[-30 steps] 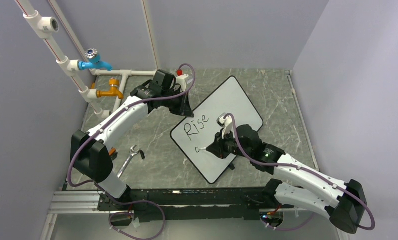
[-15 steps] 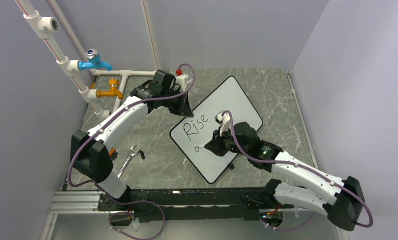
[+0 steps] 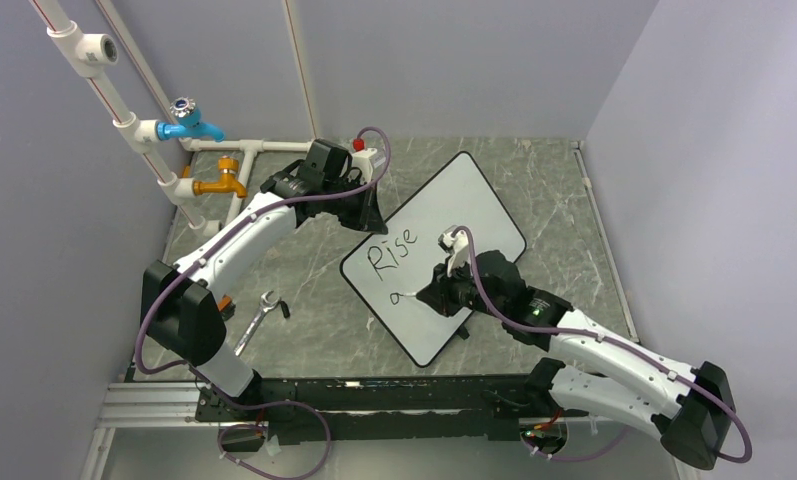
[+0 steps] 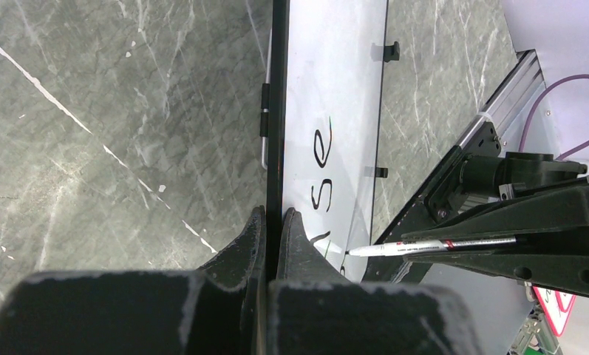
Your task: Write a sentence on the whiteboard
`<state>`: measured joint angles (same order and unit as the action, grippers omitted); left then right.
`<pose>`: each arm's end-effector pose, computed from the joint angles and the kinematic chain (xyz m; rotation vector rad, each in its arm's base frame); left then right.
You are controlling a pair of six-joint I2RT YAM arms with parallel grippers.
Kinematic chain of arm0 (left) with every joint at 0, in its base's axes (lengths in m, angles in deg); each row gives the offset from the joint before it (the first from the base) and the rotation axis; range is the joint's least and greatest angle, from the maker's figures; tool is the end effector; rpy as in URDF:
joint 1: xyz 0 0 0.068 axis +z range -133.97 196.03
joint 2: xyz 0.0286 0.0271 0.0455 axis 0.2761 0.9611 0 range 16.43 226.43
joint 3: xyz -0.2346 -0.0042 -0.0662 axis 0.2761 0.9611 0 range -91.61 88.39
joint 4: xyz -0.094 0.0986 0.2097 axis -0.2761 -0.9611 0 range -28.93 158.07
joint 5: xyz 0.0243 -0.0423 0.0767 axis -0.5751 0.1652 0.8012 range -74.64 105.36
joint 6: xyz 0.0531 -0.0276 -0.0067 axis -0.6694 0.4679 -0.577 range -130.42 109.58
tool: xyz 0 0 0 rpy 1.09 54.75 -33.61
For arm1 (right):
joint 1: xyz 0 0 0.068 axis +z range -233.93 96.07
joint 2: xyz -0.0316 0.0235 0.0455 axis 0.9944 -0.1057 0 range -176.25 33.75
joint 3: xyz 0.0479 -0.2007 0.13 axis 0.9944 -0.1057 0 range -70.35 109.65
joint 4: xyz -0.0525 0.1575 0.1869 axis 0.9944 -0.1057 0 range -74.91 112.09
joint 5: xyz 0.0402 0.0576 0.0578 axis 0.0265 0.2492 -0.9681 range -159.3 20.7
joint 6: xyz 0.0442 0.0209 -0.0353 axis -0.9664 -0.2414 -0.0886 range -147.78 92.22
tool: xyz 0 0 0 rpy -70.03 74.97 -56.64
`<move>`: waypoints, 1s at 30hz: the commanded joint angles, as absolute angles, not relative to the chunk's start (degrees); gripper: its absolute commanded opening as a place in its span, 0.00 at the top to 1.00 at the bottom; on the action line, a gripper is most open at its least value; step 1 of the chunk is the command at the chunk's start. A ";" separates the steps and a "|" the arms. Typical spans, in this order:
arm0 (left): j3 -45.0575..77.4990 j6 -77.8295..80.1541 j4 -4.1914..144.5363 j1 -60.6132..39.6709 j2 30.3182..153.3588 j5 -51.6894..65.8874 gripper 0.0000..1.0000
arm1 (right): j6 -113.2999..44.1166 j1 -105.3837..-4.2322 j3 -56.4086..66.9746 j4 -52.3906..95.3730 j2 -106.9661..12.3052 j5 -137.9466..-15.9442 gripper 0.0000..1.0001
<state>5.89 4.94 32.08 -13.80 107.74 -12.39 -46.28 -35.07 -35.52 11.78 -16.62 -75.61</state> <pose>0.2890 -0.1897 0.2911 0.5535 2.3776 -0.9421 0.1395 0.1672 0.2375 -0.6273 2.0318 0.8361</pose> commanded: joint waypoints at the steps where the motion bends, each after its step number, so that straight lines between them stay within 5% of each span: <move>1: 5.76 3.25 34.71 -13.59 105.48 -7.25 1.00 | -46.85 -35.06 -35.40 9.98 -15.20 -71.14 1.00; 30: 5.50 2.91 34.23 -14.22 105.47 -6.70 1.00 | -44.81 -35.07 -24.04 12.47 -24.79 -66.05 1.00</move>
